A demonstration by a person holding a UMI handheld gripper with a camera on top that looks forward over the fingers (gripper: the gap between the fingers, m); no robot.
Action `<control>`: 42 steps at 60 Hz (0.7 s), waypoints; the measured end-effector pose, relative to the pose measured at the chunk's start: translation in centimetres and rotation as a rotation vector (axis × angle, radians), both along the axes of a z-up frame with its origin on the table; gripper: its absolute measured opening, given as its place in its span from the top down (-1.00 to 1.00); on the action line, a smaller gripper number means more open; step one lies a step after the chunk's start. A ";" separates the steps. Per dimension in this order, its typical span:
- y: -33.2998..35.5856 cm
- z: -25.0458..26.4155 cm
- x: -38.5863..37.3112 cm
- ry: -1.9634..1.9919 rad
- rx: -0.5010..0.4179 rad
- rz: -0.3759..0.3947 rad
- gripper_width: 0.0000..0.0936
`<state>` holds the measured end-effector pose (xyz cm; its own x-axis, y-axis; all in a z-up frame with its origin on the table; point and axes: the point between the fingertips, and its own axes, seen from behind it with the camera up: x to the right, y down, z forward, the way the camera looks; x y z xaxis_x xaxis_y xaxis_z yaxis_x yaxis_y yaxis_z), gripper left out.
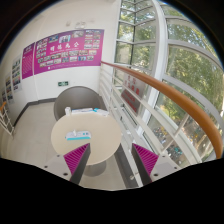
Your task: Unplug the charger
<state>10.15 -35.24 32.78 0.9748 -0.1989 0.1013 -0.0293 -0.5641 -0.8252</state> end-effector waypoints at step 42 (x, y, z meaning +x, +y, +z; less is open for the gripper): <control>11.6 -18.0 -10.3 0.117 0.005 0.139 -0.83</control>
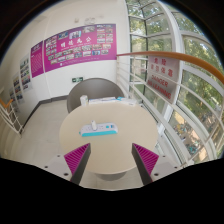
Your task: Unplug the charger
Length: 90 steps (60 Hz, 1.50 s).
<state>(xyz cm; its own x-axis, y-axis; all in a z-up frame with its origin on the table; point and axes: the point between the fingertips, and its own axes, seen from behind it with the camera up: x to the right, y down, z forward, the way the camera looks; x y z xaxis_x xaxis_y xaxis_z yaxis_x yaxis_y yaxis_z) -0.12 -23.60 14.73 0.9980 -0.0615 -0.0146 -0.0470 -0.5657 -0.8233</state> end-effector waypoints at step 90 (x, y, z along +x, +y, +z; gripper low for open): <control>23.9 -11.6 -7.7 0.024 0.067 0.072 0.91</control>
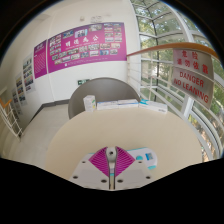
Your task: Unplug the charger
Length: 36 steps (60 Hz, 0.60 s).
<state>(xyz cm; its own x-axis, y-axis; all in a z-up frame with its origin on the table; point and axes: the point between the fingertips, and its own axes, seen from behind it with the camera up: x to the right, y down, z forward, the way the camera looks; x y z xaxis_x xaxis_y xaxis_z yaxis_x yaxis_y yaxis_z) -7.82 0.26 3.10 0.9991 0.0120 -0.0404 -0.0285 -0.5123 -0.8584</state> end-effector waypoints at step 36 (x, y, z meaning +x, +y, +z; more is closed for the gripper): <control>4.7 27.3 8.7 -0.028 0.529 -0.130 0.90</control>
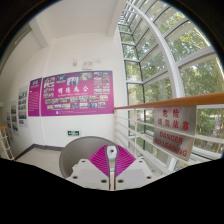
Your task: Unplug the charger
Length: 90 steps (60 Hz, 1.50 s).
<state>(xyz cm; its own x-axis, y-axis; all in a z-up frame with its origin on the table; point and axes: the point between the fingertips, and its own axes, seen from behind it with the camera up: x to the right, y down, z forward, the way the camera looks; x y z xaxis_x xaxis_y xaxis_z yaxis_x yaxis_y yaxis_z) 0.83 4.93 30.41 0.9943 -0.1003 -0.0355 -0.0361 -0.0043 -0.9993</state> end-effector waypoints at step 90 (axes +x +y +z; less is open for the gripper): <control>-20.8 -13.3 11.2 -0.079 -0.604 -0.019 -0.82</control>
